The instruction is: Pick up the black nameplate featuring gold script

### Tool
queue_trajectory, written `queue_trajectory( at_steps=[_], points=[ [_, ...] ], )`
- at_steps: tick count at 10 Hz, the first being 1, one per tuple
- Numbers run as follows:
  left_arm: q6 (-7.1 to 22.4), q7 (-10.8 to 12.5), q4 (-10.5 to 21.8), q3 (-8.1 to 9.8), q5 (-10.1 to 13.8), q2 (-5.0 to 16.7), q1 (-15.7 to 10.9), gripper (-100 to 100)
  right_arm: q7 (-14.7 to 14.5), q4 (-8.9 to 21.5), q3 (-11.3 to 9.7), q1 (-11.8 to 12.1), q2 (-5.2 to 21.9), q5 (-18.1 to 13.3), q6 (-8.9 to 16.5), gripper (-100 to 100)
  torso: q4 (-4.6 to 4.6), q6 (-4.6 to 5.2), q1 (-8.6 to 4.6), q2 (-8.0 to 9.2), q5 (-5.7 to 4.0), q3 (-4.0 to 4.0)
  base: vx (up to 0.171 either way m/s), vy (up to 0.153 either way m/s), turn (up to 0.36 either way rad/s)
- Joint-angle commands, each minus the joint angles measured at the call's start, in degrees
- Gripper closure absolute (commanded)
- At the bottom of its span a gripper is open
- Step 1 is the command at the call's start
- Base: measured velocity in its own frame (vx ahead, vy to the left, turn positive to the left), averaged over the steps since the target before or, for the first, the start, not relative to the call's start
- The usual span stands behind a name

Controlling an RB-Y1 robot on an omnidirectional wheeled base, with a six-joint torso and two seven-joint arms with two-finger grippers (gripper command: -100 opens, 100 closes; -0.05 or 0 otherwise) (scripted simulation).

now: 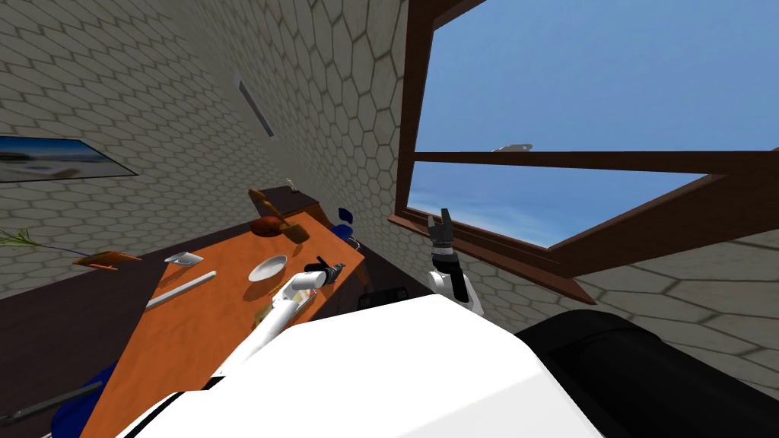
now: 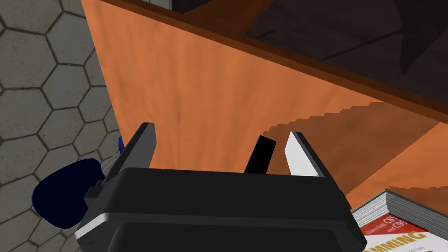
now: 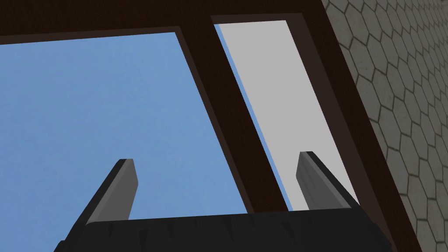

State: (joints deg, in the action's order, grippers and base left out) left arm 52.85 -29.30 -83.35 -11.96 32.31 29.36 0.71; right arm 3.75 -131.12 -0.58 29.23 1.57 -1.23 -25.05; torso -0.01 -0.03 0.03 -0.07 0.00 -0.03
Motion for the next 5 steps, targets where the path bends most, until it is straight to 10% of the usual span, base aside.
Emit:
queue_trajectory(
  at_steps=[1,5],
  points=[
    [1.69,-0.27,0.45,0.08,0.07,0.62,-0.45,-100,0.00,0.00,0.00,0.00,0.00,0.00,0.00,0,0.00,0.00,0.00,0.00,0.00,0.00,0.013,0.005,-0.047],
    [6.51,-1.27,3.60,0.34,0.59,2.92,-3.46,-100,0.00,0.00,0.00,0.00,0.00,0.00,0.00,0,0.00,-0.01,0.01,0.00,0.00,0.00,0.014,0.008,-0.068]
  ],
)
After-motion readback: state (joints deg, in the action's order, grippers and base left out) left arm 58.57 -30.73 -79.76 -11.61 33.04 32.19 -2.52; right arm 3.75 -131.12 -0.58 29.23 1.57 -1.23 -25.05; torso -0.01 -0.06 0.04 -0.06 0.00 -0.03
